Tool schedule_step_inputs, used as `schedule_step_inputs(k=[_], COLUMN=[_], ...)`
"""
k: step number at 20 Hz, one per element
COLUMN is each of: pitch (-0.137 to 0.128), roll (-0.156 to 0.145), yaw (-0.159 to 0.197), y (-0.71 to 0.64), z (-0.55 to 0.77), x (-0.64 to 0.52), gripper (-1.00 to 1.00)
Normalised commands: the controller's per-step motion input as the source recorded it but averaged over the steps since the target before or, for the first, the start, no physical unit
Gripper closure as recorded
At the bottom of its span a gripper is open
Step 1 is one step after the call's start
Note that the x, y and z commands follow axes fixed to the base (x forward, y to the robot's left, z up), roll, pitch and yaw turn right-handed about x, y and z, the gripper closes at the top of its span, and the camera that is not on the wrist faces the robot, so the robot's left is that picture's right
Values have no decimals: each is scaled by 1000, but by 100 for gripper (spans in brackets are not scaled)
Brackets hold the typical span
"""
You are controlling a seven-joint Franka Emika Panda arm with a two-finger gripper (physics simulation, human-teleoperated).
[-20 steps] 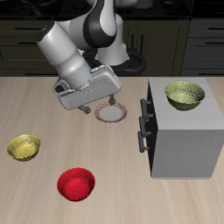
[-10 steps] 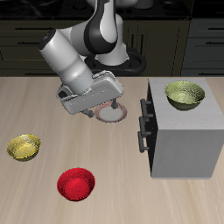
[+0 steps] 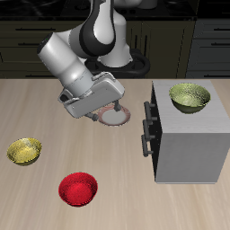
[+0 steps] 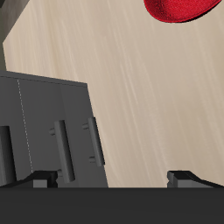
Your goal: Open the middle drawer of the white cabinet
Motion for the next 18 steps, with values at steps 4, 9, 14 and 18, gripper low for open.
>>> schedule_step_inputs(k=[4, 9, 14, 18], pitch=[7, 1, 10, -4], roll=[5, 17, 7, 20], yaw=[-5, -30, -5, -6], y=[-38, -69, -22, 13], z=[-42, -91, -131, -98], x=[1, 30, 15, -25], gripper=[-100, -100, -100, -100])
